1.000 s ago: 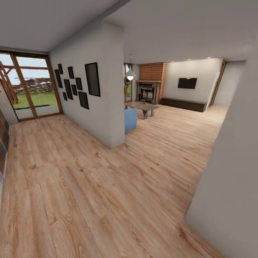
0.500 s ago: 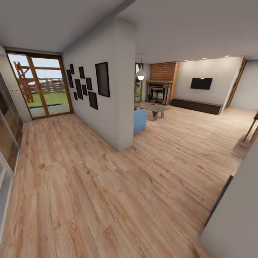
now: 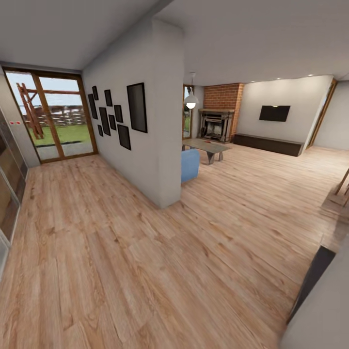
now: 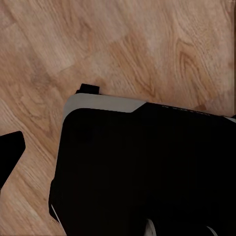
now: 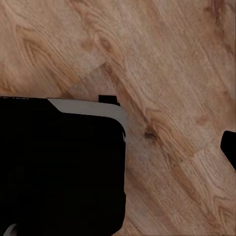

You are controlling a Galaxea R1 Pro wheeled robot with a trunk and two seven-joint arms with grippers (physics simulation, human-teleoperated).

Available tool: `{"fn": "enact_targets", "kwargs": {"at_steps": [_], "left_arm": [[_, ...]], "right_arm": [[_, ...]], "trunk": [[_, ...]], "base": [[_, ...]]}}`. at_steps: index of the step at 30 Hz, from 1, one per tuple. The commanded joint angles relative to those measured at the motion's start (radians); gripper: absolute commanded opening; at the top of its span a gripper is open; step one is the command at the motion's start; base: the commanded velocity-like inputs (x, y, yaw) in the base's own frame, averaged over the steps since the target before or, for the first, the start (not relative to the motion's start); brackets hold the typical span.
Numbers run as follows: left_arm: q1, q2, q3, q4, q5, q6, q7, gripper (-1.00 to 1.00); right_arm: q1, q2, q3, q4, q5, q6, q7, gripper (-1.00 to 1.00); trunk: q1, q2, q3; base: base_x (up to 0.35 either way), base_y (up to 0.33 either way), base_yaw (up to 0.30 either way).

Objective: Move the two storage containers from the living room to the garage. In the garage, place one container on the floor and stack the other container on top of it (either order is fine).

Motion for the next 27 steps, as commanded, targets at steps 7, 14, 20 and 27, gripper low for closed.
{"fn": "enact_targets", "kwargs": {"at_steps": [7,14,20,27], "left_arm": [[-0.001,0.000,-0.002,0.001,0.006,-0.003,0.001,1.00],[-0.001,0.000,-0.002,0.001,0.006,-0.003,0.001,1.00],[-0.001,0.000,-0.002,0.001,0.006,-0.003,0.001,1.00],[-0.001,0.000,-0.002,0.001,0.006,-0.003,0.001,1.00]], "right_arm": [[-0.001,0.001,0.008,0.003,-0.008,-0.005,-0.001,1.00],[-0.001,0.000,0.008,0.003,-0.008,-0.005,-0.001,1.00],[-0.001,-0.001,0.008,0.003,-0.009,-0.008,-0.001,1.00],[-0.001,0.000,0.008,0.003,-0.010,-0.021,-0.001,1.00]], "trunk": [[0.001,-0.002,-0.002],[0.001,-0.002,-0.002],[0.001,-0.002,-0.002],[0.001,-0.002,-0.002]], "base": [[0.323,0.000,0.000],[0.323,0.000,0.000],[0.323,0.000,0.000],[0.323,0.000,0.000]]}}
